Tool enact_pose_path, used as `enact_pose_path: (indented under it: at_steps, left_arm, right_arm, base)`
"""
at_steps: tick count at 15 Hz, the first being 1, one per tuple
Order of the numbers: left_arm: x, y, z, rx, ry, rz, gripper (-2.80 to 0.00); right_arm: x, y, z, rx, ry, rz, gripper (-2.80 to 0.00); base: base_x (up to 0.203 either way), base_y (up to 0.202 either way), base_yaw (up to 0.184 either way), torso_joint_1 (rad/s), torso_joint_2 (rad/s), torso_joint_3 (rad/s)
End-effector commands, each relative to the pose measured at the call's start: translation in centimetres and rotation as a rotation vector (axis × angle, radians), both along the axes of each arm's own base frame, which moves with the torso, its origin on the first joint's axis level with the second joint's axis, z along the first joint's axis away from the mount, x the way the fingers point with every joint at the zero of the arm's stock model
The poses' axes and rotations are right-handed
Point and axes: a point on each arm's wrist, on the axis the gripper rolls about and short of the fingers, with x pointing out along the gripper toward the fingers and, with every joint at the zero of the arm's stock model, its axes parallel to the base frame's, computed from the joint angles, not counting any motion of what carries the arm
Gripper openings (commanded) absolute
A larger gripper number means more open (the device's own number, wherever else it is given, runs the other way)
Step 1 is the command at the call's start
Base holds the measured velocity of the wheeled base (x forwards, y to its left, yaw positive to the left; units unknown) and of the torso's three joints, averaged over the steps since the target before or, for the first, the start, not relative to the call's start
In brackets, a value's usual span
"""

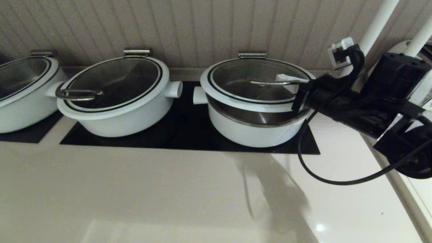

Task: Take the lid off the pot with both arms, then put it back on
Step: Open the food pot lid a small opening with the right arm, then hold the pot lid with the left arm

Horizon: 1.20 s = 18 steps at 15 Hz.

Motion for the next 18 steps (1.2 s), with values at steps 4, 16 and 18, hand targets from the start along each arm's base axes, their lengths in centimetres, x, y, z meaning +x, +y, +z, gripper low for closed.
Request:
enact_pose_path:
  at_steps: [4,16,18]
  left_arm:
    - [0.0,0.0,0.0,0.058,-0.001,-0.011,-2.80]
    - [0.6,-0.2,3.8,0.142,0.023,-0.107,-2.80]
    - [1.3,-0.4,5.1,0.139,0.053,-0.181,-2.80]
  right_arm:
    - [0.1,0.1,0.8,0.009,-0.024,0.003,-2.80]
    - [0.6,0.4,2.2,0.019,-0.048,0.009,-2.80]
    - [0.9,0.5,2.3,0.021,-0.053,0.009,-2.80]
  base:
    - [0.000,0.000,0.000,0.000,0.00,0.000]
    - [0.000,0.000,0.000,0.000,0.00,0.000]
    - [0.000,0.000,0.000,0.000,0.00,0.000]
